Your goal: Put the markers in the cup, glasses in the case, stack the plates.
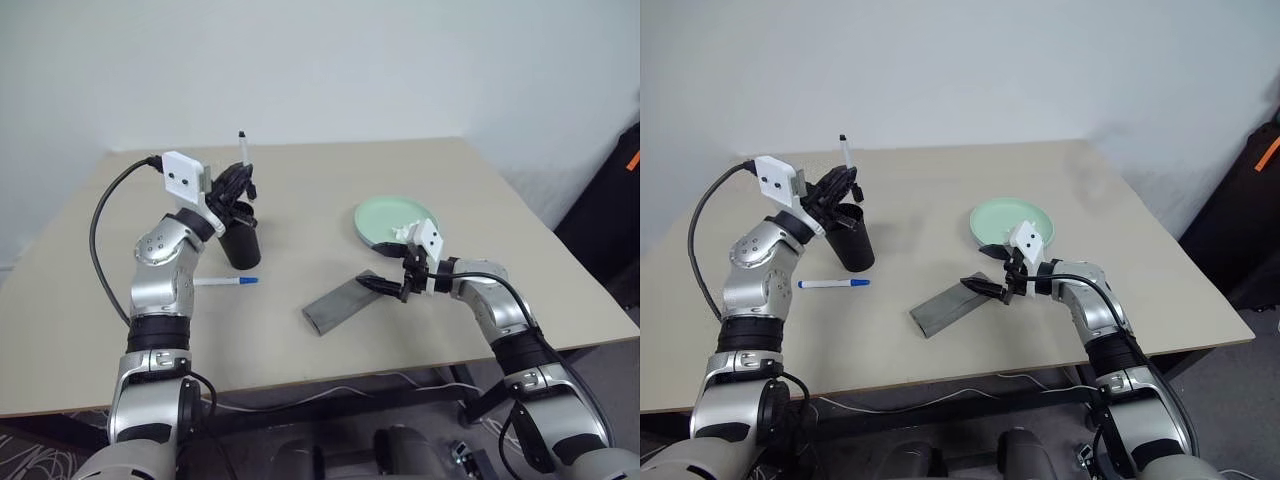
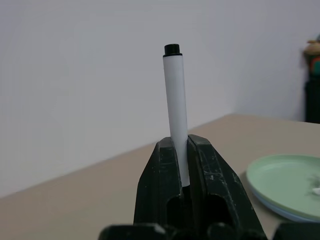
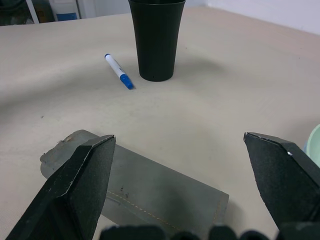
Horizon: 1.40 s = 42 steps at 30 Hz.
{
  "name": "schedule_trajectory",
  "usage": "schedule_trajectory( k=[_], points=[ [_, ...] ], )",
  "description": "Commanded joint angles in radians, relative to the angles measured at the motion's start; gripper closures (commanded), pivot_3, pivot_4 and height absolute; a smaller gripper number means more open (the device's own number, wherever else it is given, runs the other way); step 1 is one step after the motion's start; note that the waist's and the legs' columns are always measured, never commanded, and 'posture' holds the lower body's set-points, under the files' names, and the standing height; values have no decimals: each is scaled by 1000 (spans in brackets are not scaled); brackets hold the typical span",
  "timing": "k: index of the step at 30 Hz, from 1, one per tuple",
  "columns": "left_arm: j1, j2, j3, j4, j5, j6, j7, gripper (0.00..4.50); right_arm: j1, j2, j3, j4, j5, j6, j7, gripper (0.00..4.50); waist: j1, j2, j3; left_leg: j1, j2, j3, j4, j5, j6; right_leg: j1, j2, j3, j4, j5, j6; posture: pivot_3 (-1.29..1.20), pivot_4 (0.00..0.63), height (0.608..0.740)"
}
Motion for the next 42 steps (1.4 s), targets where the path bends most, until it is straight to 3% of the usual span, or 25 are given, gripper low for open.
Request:
schedule_trajectory(
  k=[1, 24, 42],
  points=[
    [-42, 13, 12, 3, 16, -44, 28, 4471, -27, -1, -10, -26, 4, -15, 0, 40, 0, 0, 0, 0, 0, 0, 0, 0, 0, 0, 0, 0, 0, 0, 0, 0, 0, 720],
    [-48, 17, 3, 217, 110, -140, 163, 4471, -31, 2, -7, -20, 2, -18, 1, 40, 1, 0, 0, 0, 2, 1, -1, -1, -1, -1, -1, -2, 0, 0, 0, 0, 0, 720],
    [-31, 25, 20, 160, 84, -117, 157, 4471, -29, 4, -6, -21, 2, -19, -2, 40, 0, 0, 0, -1, 2, 1, -1, -1, -1, -1, -1, -2, 0, 0, 0, 0, 0, 720]
  ],
)
